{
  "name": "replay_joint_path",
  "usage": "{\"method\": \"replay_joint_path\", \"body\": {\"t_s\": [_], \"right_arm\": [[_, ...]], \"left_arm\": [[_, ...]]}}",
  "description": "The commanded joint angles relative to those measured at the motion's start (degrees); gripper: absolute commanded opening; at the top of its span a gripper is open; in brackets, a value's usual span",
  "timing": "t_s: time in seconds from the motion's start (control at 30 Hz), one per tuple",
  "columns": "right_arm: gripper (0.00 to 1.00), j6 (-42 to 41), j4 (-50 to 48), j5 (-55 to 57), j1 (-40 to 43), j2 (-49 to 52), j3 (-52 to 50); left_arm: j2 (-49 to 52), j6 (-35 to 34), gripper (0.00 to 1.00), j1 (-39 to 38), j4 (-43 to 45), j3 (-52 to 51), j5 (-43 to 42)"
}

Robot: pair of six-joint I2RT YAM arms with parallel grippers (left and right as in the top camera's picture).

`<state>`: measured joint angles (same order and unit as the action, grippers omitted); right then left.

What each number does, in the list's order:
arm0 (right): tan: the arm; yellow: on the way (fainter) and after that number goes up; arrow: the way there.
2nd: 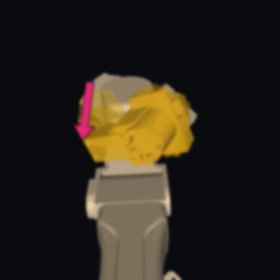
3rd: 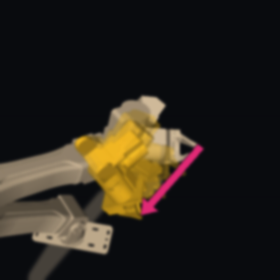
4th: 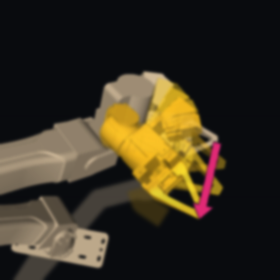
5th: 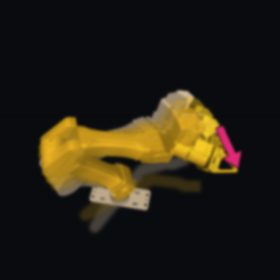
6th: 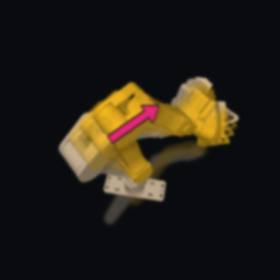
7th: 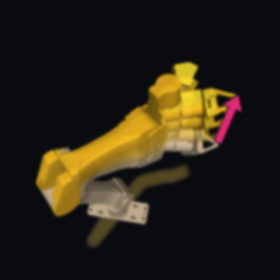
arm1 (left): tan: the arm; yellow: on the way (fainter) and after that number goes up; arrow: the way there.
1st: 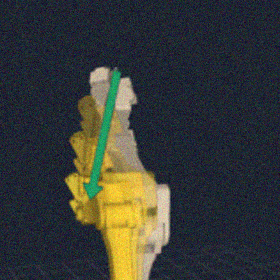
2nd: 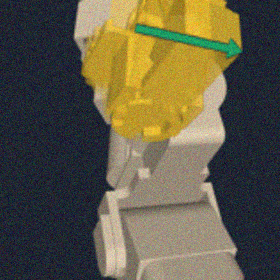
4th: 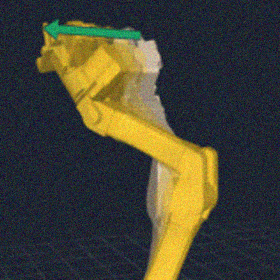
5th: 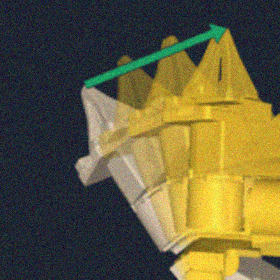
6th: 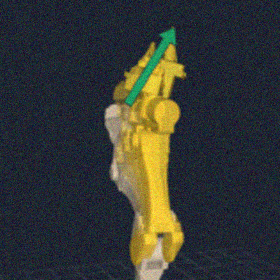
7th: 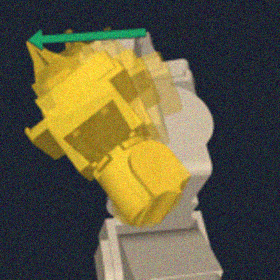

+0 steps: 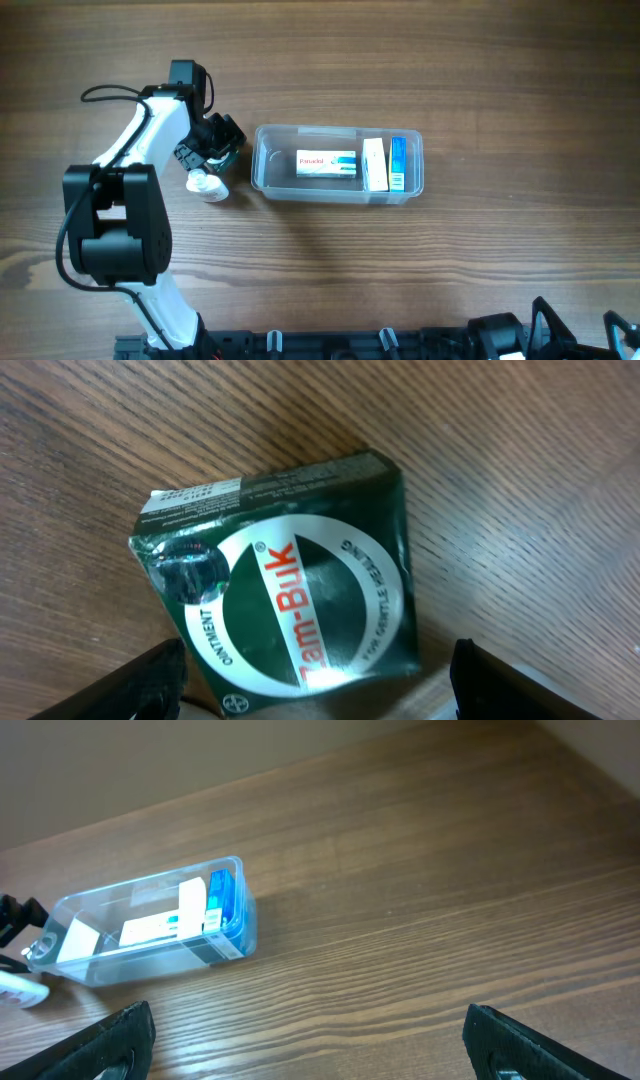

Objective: Pack container
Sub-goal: 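Grasp the green Zam-Buk tin with the left gripper, then place the Zam-Buk tin into the container's left end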

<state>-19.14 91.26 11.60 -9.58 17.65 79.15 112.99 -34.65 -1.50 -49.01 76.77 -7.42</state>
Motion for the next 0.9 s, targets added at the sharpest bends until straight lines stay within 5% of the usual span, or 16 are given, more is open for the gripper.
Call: {"method": "replay_joint_path", "body": {"t_s": [0.0,0.17,0.33,0.47,0.87], "right_arm": [[1.00,0.94,-0.11,-0.55,0.24,-0.68,0.11],[1.00,0.94,-0.11,-0.55,0.24,-0.68,0.11],[1.00,0.94,-0.11,-0.55,0.24,-0.68,0.11],[1.00,0.94,-0.11,-0.55,0.24,-0.68,0.11],[1.00,0.96,-0.11,-0.55,0.24,-0.68,0.11]], "left_arm": [[1.77,-1.90,0.83,-0.20,1.07,0.00,0.28],[3.43,-0.42,0.73,-0.09,4.13,0.00,0.39],[3.41,13.84,0.62,-0.09,4.96,0.02,0.42],[1.55,22.21,0.67,-0.09,4.68,0.09,0.39],[-21.64,28.50,0.66,-4.81,-6.62,13.88,0.37]]}}
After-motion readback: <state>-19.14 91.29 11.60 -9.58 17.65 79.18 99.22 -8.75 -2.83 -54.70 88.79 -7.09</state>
